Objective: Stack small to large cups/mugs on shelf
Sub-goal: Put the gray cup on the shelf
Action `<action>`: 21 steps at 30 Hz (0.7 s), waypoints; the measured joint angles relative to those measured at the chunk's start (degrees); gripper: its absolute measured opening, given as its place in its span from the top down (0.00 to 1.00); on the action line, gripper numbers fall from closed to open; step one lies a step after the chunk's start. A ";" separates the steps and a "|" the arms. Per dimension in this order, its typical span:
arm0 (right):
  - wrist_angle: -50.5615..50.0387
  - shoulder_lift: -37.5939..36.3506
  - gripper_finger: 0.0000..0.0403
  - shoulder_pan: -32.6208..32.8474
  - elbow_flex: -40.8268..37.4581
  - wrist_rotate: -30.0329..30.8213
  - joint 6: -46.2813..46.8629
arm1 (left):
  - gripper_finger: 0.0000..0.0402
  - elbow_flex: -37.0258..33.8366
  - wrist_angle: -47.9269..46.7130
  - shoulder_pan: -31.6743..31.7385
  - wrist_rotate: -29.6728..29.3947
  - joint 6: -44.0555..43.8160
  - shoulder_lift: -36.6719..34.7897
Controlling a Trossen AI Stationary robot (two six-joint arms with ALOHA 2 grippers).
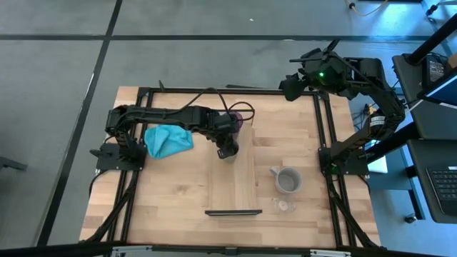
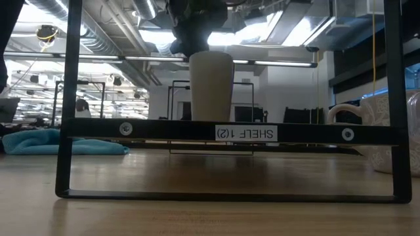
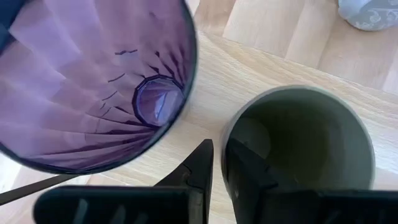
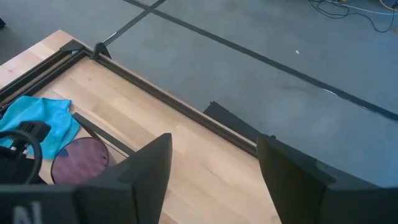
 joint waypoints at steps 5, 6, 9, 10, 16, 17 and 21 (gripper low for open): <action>0.00 0.00 0.41 0.00 0.01 -0.02 -0.04 | 0.90 -0.02 -0.78 0.35 -0.15 0.02 -1.78; -0.02 0.00 0.41 0.00 0.01 0.00 -0.04 | 0.90 0.04 -0.07 0.35 -0.19 0.02 -2.44; -0.08 0.00 0.41 0.00 0.00 0.32 -0.04 | 0.90 0.05 -0.15 0.35 -0.17 -0.02 -4.48; -0.12 0.00 0.41 0.00 -0.01 0.31 -0.04 | 0.90 0.07 -0.24 0.34 -0.18 -0.02 -5.01; -1.90 0.00 0.41 0.00 -0.01 -0.02 0.35 | 0.90 -3.01 -2.89 -1.81 -2.28 0.54 -6.23; -1.85 0.00 0.41 0.01 -0.01 -0.10 0.50 | 0.90 -4.41 -2.58 -2.36 -2.25 0.55 -6.41; -1.84 0.00 0.41 0.72 -0.01 -0.11 0.66 | 0.90 -9.95 2.93 -3.30 -2.54 -0.90 -9.25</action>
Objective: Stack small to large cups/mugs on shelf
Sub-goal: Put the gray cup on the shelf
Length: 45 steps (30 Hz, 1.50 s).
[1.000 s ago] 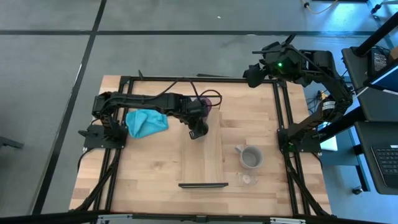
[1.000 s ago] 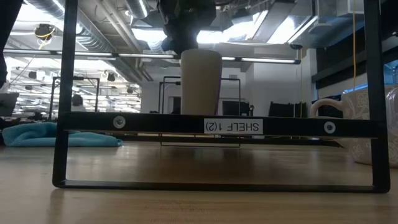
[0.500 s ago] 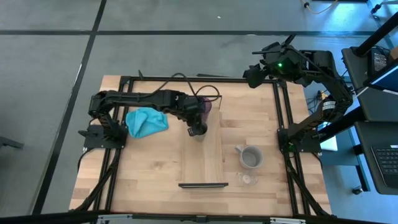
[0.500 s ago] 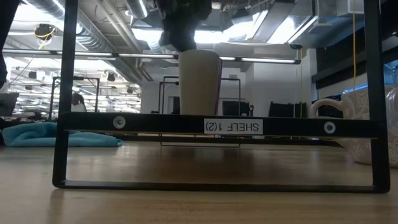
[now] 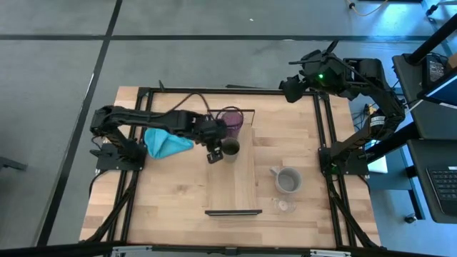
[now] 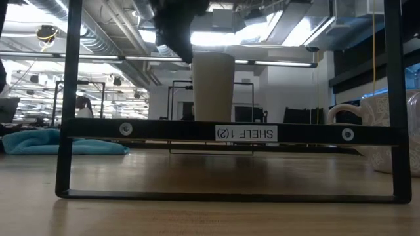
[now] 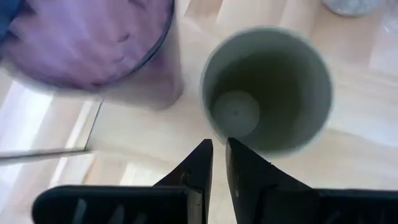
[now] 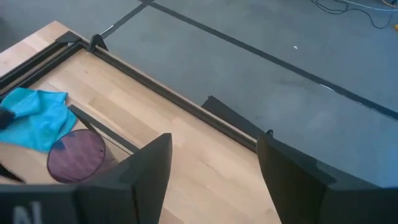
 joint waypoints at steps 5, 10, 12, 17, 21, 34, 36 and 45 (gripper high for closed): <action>0.07 0.00 0.41 -0.02 0.00 0.06 -0.24 | 0.91 -5.39 3.63 0.53 -1.05 -2.34 -4.36; 0.09 0.00 0.41 -0.02 0.00 0.52 -0.24 | 0.96 -11.42 7.90 -0.92 -0.97 -3.30 -8.17; 0.09 0.04 0.41 0.00 0.00 0.52 0.54 | 0.98 -14.67 11.77 -2.26 0.10 -2.69 -9.32; 0.12 0.63 0.41 0.13 0.00 -0.52 2.84 | 0.99 -22.27 21.16 -5.05 1.03 -4.00 -9.83; 0.12 1.84 0.41 1.43 0.00 -3.45 4.38 | 0.98 -26.25 28.91 -6.91 1.14 -4.07 -9.87; 0.12 8.16 0.41 10.45 0.00 -5.64 11.80 | 1.00 -31.94 37.93 -6.71 -0.10 -3.67 -9.87; 0.12 9.12 0.41 11.43 0.00 -5.64 12.78 | 1.00 -32.26 38.61 -6.33 -0.72 -3.61 -9.87; 0.12 11.01 0.41 13.16 0.00 -5.61 14.54 | 0.99 -32.34 40.23 -3.97 -0.37 -0.67 -9.87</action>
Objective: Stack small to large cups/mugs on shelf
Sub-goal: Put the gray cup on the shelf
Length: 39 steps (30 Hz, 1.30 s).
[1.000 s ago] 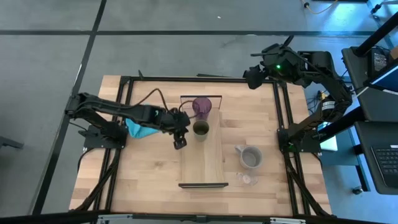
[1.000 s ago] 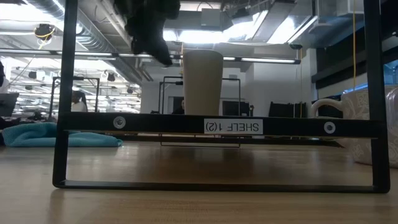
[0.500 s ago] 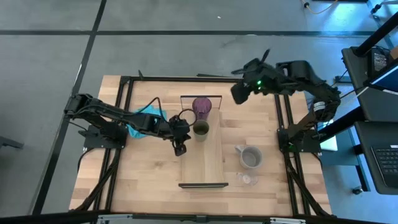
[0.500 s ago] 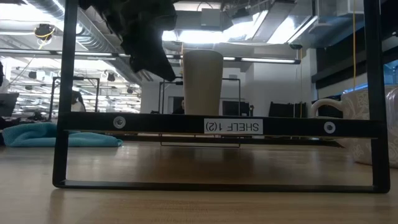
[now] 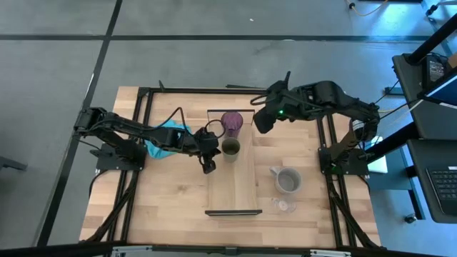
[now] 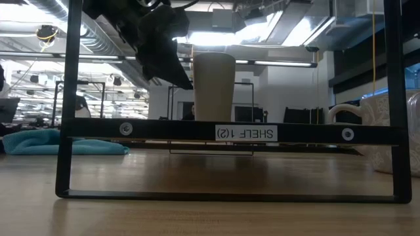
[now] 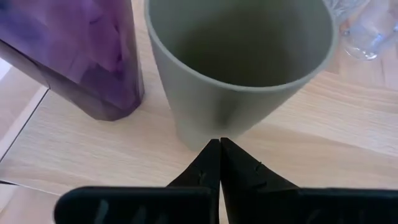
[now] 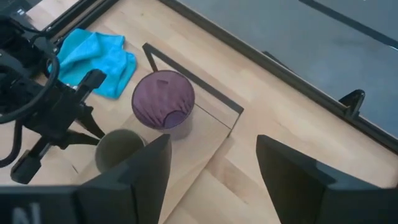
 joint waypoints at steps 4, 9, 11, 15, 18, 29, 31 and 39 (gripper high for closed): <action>0.00 -0.06 0.41 0.00 0.00 1.21 0.01 | 0.99 0.00 0.38 0.08 0.83 0.08 0.00; 0.00 -0.21 0.41 -0.02 0.00 1.57 -0.03 | 1.00 -0.01 1.04 0.07 2.14 0.12 0.66; 0.00 -0.21 0.41 -0.02 0.00 1.57 -0.05 | 0.99 -0.09 0.94 0.08 2.21 0.13 0.90; 0.00 -0.21 0.41 -0.02 0.00 1.57 -0.01 | 0.99 -0.07 2.02 0.08 2.69 0.69 1.87; -0.02 -0.21 0.41 -0.02 0.00 1.57 0.02 | 1.00 -0.07 3.01 0.08 2.95 1.55 2.01; -0.02 -0.21 0.41 -0.02 0.00 1.57 0.47 | 0.99 -0.07 3.11 0.45 2.80 3.06 2.01; -0.02 -0.21 0.41 -0.02 0.00 1.57 0.92 | 0.99 -0.07 3.00 0.45 2.78 3.06 2.01; -0.01 -0.21 0.41 -0.02 0.00 1.57 1.19 | 0.99 -0.05 2.80 1.02 1.46 3.19 2.01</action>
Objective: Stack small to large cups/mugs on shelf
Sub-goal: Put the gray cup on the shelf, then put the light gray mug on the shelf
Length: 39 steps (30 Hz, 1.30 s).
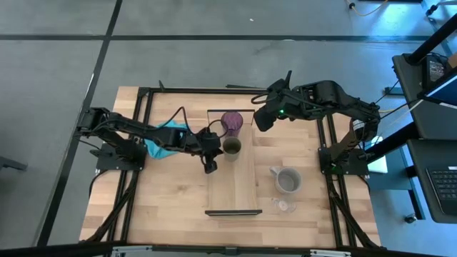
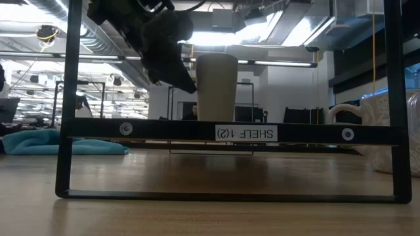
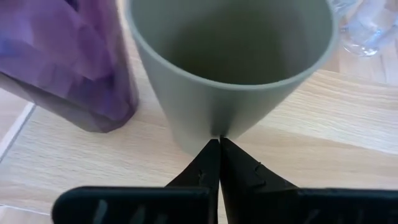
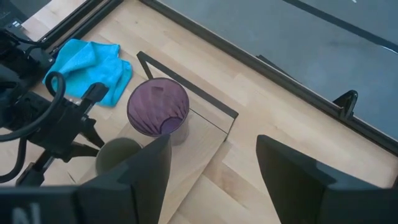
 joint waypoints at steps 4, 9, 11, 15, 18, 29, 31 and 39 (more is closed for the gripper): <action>0.00 0.00 0.41 0.00 0.00 0.00 -0.02 | 0.99 0.01 -0.06 0.36 -0.01 0.00 0.00; -0.01 0.00 0.41 -0.02 0.00 0.00 -0.28 | 0.99 0.01 -1.60 -0.08 -0.01 -0.02 0.00; -0.01 0.00 0.41 -0.01 0.00 0.00 -1.26 | 0.98 0.01 -3.16 -0.55 -0.04 -0.02 0.00; -0.01 0.00 0.41 -0.01 0.00 -0.01 -3.08 | 0.98 0.01 -6.21 -1.77 -1.35 -0.12 -0.50; -0.01 0.00 0.41 -0.02 0.00 -0.93 -2.94 | 0.99 0.01 -7.47 -2.58 -3.90 -0.18 -2.78; 6.61 0.00 0.41 2.96 0.00 -10.58 -8.45 | 0.99 0.05 -10.40 -1.91 1.60 0.22 -18.63; 8.63 0.00 0.41 3.82 0.00 -12.35 -8.72 | 1.00 0.06 -10.36 -1.66 3.67 0.04 -21.04; 16.36 0.00 0.41 6.54 0.00 -13.69 -6.44 | 0.98 0.07 -11.80 -1.59 4.31 -0.43 -27.85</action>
